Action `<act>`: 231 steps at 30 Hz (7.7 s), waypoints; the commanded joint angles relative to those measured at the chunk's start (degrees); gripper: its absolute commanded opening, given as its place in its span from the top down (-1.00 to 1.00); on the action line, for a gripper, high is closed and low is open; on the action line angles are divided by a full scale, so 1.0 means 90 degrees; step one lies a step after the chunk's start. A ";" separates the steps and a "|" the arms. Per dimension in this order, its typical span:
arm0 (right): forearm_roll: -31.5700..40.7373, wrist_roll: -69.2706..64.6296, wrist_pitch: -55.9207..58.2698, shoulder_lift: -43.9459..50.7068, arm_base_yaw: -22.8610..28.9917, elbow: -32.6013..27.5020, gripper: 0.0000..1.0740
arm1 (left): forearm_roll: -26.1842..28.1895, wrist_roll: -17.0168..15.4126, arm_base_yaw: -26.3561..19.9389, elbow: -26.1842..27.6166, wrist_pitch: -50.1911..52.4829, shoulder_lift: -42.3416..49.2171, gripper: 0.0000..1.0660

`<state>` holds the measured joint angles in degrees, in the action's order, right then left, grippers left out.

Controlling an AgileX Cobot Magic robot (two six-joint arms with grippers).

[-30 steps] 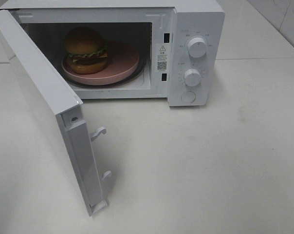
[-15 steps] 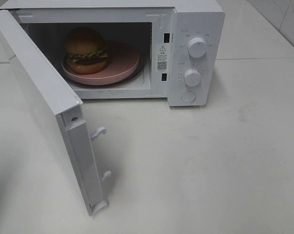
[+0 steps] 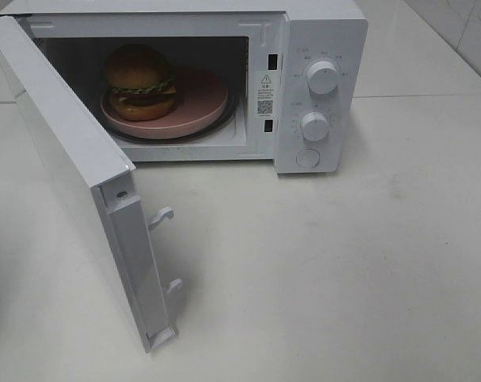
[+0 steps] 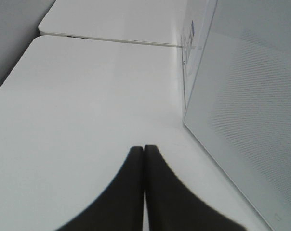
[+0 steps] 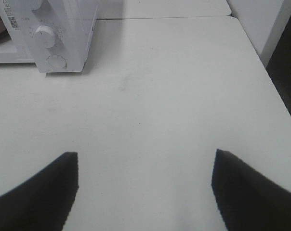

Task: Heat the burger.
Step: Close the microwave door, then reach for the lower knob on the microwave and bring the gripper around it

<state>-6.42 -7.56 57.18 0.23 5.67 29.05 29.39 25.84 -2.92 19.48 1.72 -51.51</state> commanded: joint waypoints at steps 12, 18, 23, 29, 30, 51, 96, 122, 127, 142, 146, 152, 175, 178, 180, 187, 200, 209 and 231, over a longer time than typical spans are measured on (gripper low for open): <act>0.0013 0.0045 -0.0013 0.0197 -0.0045 -0.0013 -0.39 | -0.0809 -0.0840 0.0611 -0.0025 0.1980 -0.1241 1.00; 0.0013 0.0045 -0.0013 0.0197 -0.0045 -0.0013 -0.39 | -0.1216 -0.1502 0.1171 -0.0025 0.2629 -0.1802 1.00; 0.0013 0.0045 -0.0013 0.0197 -0.0045 -0.0013 -0.39 | -0.2094 -0.1903 0.1560 -0.0025 0.3158 -0.2215 1.00; 0.0013 0.0045 -0.0013 0.0197 -0.0045 -0.0013 -0.39 | -0.3081 -0.2706 0.1713 -0.0025 0.3871 -0.2534 1.00; 0.0013 0.0045 -0.0013 0.0197 -0.0045 -0.0013 -0.39 | -0.3476 -0.3018 0.1719 -0.0025 0.4087 -0.2642 1.00; 0.0013 0.0045 -0.0013 0.0197 -0.0045 -0.0013 -0.39 | -0.2948 -0.2814 0.3444 0.0700 0.4997 -0.4163 1.00; 0.0013 0.0045 -0.0013 0.0197 -0.0045 -0.0013 -0.39 | 0.0541 -0.0859 0.5017 0.5494 0.4011 -0.7308 1.00; 0.0013 0.0045 -0.0013 0.0197 -0.0045 -0.0013 -0.39 | 0.0497 -0.0904 0.5144 0.5494 -0.2209 -0.6207 -0.89; 0.0013 0.0045 -0.0013 0.0197 -0.0045 -0.0013 -0.39 | -0.0064 -0.0898 0.5017 0.5494 -0.3425 -0.5768 -0.89; 0.0013 0.0045 -0.0013 0.0197 -0.0045 -0.0013 -0.39 | -0.0159 -0.1248 0.3450 0.5494 -0.6589 -0.4947 -0.89; 0.0013 0.0045 -0.0013 0.0197 -0.0045 -0.0013 -0.39 | -0.0331 -0.1464 0.2839 0.5494 -0.7187 -0.4622 -0.89; 0.0013 0.0045 -0.0013 0.0197 -0.0045 -0.0013 -0.39 | -0.0605 -0.1636 0.2075 0.5494 -0.7735 -0.4202 -0.89; 0.0013 0.0045 -0.0013 0.0197 -0.0045 -0.0013 -0.39 | -0.1903 -0.1961 -0.0140 0.3820 -0.8098 -0.1744 -0.89; 0.0013 0.0045 -0.0013 0.0197 -0.0045 -0.0013 -0.39 | -0.1993 -0.1961 -0.0146 0.3425 -0.8028 -0.1254 -0.89; 0.0013 0.0045 -0.0013 0.0197 -0.0045 -0.0013 -0.39 | -0.2024 -0.1961 -0.0146 0.3285 -0.8028 -0.1114 -0.89; 0.0013 0.0045 -0.0013 0.0197 -0.0045 -0.0013 -0.39 | -0.2145 -0.1961 -0.0146 0.2394 -0.7716 0.0223 -0.89; 0.0013 0.0045 -0.0013 0.0197 -0.0045 -0.0013 -0.39 | -0.2381 -0.2012 -0.0146 0.1235 -0.7124 0.3400 -0.89; 0.0013 0.0045 -0.0013 0.0197 -0.0045 -0.0013 -0.39 | -0.2394 -0.2037 -0.0146 0.1140 -0.7047 0.5176 -0.88; 0.0006 0.0045 -0.0013 0.0197 -0.0045 -0.0013 -0.39 | -0.2375 -0.2037 -0.0146 0.1140 -0.7041 0.5908 -0.88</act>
<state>-6.36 -7.56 57.18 0.23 5.44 29.05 7.79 7.96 -3.95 29.85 -62.57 0.23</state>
